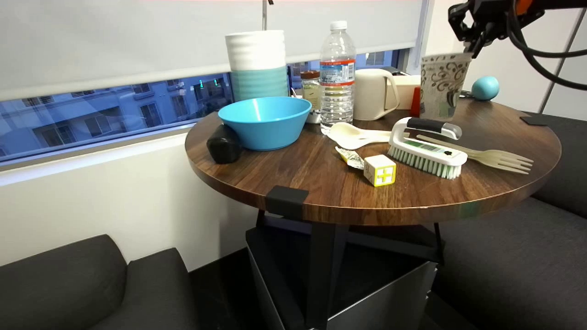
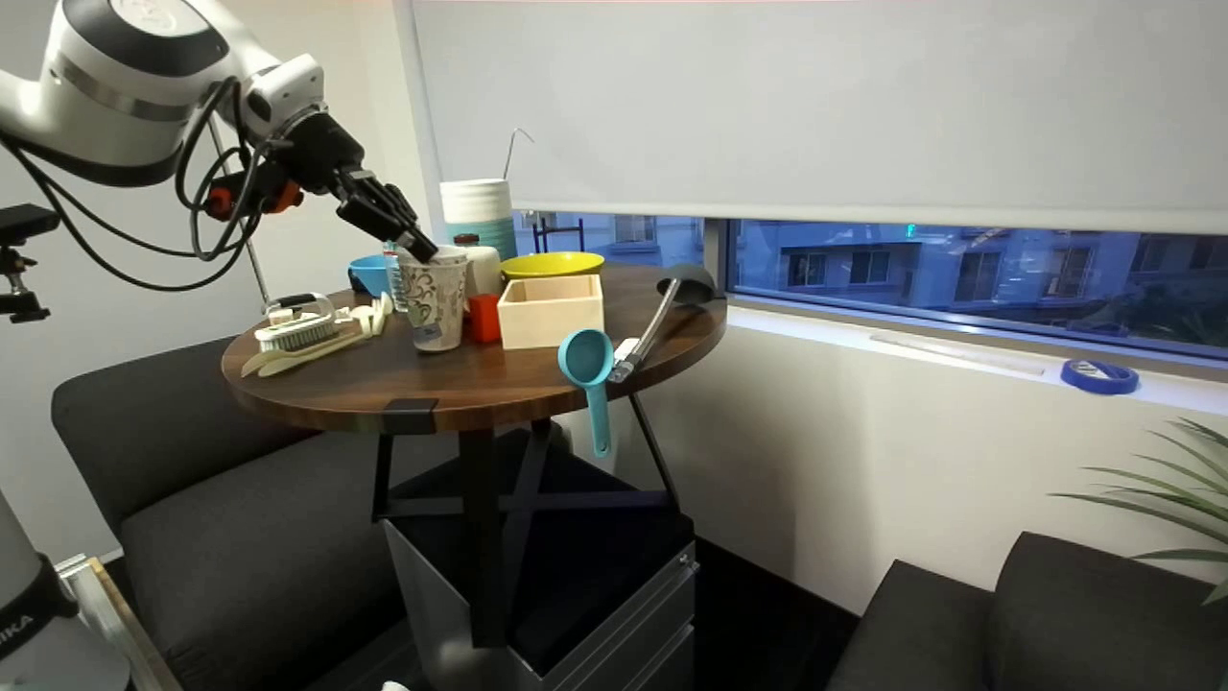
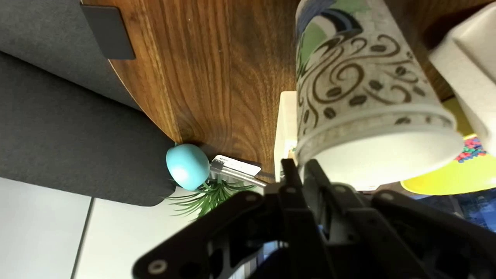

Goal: Stack up the cups then turn them upright

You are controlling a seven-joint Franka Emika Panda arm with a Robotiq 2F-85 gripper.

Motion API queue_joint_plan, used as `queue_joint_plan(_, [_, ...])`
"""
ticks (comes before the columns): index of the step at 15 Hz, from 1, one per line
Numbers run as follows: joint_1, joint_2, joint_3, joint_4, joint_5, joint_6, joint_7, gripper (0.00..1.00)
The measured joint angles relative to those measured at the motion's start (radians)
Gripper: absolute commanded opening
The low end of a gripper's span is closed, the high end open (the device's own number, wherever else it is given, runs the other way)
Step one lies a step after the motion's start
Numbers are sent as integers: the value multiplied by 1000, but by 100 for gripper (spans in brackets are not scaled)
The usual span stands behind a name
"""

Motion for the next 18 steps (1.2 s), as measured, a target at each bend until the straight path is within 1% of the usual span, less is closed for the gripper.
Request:
queue_joint_plan(2, [0,-2,-5,-2,0,1,-9,57])
queue_joint_plan(4, [4,-11,-29,-1,10,1,-47,69])
queue_joint_plan(5, [6,-20,-50,0,20,1,-73,78])
queue_joint_plan(6, [10,-33,-75,3,36,1,-107,84])
queue_joint_plan(8, [18,-67,-126,14,95,-6,-196,98])
queue_joint_plan(10, [34,-104,-176,30,201,-42,-307,100])
queue_joint_plan(14, [94,-158,-273,74,433,-142,-532,100])
queue_joint_plan(16, [107,-172,-295,99,524,-200,-619,100])
queue_joint_plan(18, [107,-176,-299,123,586,-263,-680,100])
